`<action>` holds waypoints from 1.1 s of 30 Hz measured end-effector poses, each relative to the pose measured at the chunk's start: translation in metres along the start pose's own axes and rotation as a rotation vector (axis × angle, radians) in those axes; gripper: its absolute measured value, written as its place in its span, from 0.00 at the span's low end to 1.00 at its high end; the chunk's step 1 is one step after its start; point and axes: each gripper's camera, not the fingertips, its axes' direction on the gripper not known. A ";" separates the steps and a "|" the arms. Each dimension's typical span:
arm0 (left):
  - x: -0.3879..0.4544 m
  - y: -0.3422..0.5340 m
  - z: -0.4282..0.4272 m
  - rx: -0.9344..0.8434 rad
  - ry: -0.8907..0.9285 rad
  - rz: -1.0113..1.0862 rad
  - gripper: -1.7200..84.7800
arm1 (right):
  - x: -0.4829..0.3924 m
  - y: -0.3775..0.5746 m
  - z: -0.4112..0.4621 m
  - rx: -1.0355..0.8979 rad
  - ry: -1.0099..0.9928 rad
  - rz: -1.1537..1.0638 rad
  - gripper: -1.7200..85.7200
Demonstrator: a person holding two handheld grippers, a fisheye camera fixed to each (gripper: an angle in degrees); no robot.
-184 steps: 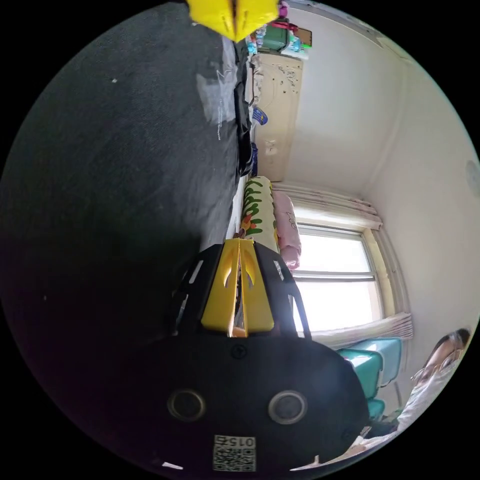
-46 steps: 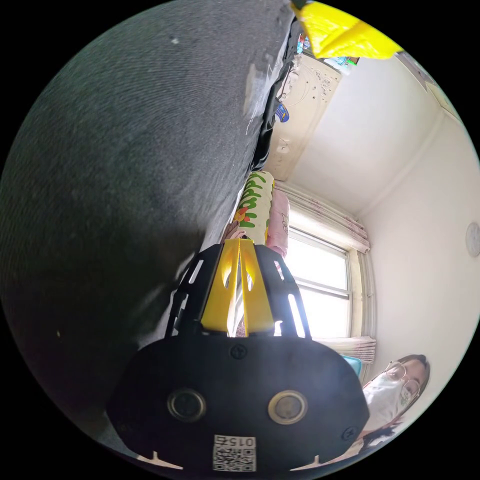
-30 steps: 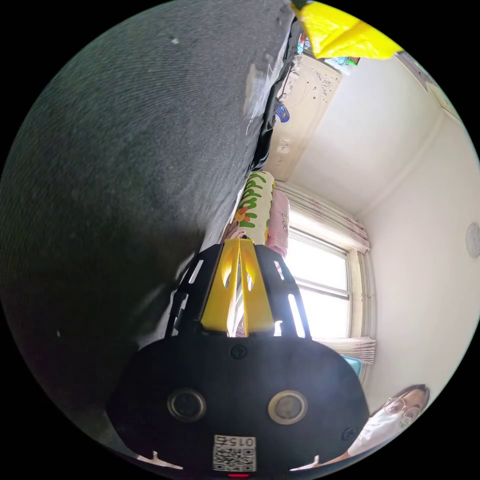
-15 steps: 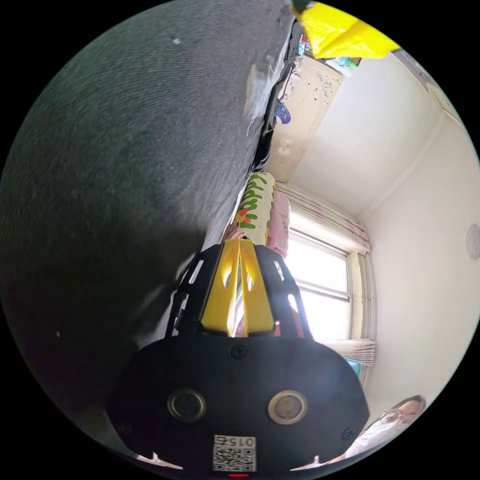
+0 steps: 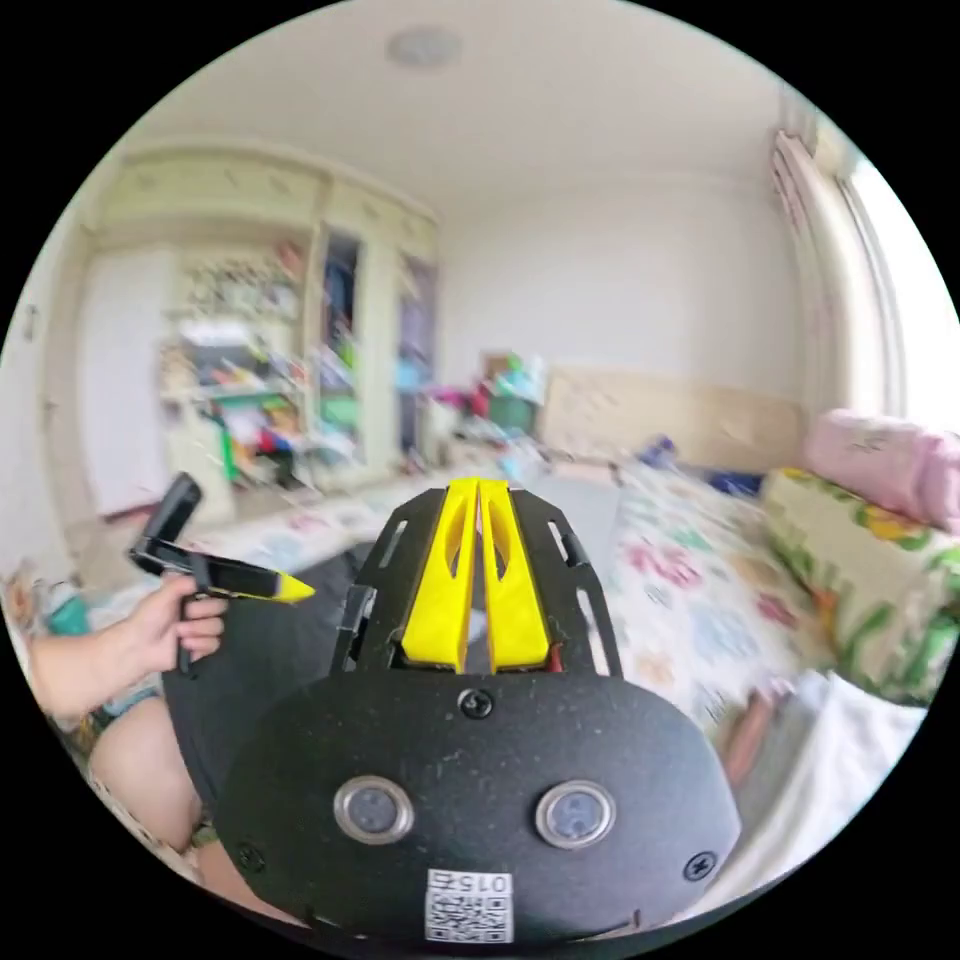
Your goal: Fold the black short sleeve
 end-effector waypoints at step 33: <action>-0.590 -0.124 -0.004 -0.405 -0.611 0.142 0.07 | 0.085 -0.317 0.202 -0.483 -0.283 0.457 0.03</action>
